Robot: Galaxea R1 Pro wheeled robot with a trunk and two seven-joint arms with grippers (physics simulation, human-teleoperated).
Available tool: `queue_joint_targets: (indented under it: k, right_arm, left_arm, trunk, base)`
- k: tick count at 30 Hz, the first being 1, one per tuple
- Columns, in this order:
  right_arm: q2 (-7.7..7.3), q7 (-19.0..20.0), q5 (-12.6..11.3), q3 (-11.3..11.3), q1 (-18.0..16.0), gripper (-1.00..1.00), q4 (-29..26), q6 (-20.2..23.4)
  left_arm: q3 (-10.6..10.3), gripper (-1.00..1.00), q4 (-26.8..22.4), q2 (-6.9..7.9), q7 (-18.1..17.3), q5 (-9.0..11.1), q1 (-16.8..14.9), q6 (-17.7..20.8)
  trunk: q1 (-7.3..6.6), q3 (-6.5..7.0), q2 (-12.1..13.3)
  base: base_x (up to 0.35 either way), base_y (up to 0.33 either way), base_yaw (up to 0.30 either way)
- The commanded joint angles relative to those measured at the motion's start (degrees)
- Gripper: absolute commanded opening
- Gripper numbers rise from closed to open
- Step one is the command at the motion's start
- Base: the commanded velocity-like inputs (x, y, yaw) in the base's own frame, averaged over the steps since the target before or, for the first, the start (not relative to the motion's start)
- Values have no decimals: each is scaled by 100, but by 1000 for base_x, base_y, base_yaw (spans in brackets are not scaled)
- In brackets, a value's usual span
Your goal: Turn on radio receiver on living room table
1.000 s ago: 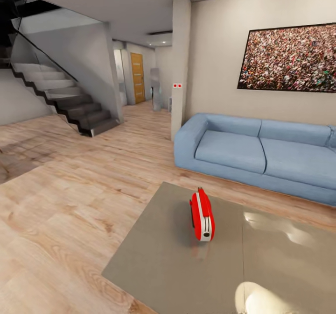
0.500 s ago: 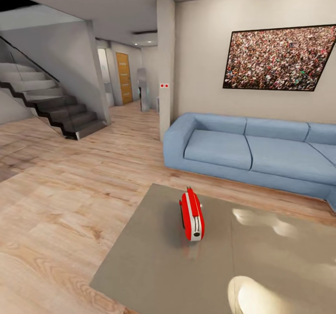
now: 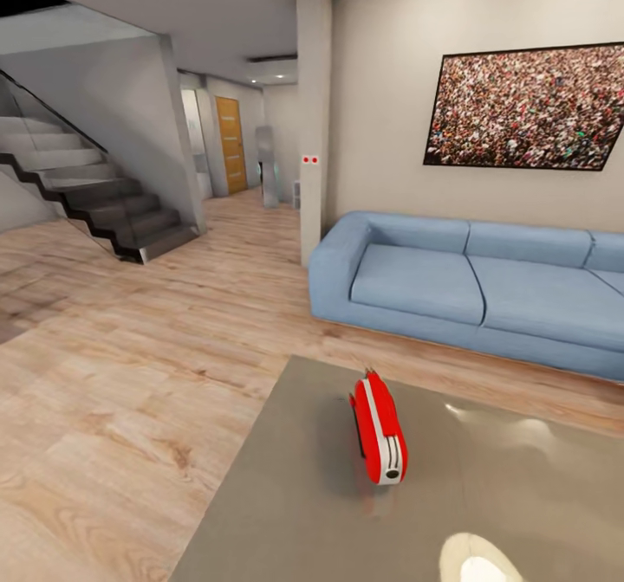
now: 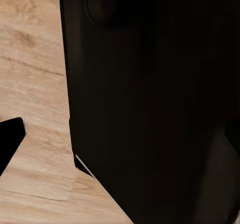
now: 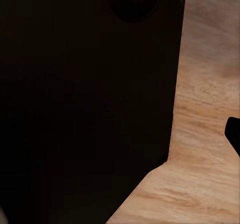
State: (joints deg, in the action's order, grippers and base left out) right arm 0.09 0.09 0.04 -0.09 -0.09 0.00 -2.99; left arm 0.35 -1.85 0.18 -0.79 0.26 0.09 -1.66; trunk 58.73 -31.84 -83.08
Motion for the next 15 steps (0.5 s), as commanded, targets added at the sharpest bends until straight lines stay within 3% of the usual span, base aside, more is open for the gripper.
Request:
queue_joint_targets:
  k: [1,6,15]
  right_arm:
    - [0,2,1,0,0,100,0,0]
    - [0,0,0,0,0,100,0,0]
    - [0,1,-3,1,0,100,0,-4]
  left_arm:
    - [0,100,0,0,0,0,0,0]
    - [0,100,0,0,7,0,0,0]
    - [0,100,-1,0,9,4,0,-1]
  trunk:
    - [0,0,0]
    - [0,0,0]
    - [0,0,0]
  base:
    - [299,155,0]
    - [192,80,0]
    - [23,9,0]
